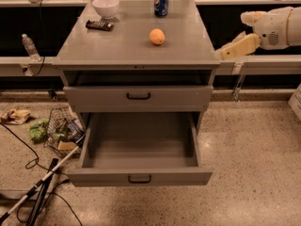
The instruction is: Place orange into middle drawer
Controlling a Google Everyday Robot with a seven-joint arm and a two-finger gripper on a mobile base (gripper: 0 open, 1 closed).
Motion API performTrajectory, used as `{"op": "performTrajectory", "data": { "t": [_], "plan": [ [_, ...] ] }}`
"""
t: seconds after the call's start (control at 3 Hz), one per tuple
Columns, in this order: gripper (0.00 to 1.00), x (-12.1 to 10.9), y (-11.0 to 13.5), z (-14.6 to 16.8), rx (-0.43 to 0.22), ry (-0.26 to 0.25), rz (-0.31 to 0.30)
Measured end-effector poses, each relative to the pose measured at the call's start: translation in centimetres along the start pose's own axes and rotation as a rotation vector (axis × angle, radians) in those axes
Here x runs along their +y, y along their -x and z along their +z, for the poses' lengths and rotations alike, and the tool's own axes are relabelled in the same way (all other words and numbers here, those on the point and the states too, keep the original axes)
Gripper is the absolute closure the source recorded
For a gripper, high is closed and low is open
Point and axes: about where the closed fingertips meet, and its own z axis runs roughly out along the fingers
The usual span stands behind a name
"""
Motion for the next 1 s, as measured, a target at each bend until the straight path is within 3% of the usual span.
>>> {"op": "performTrajectory", "data": {
  "t": [0.33, 0.67, 1.0],
  "plan": [
    [0.00, -0.8, -1.1, 1.0, -0.020, 0.004, 0.030],
    [0.00, -0.6, -0.8, 1.1, -0.022, 0.004, 0.022],
    [0.00, -1.2, 0.5, 5.5, -0.111, -0.008, -0.009]
  ]
}}
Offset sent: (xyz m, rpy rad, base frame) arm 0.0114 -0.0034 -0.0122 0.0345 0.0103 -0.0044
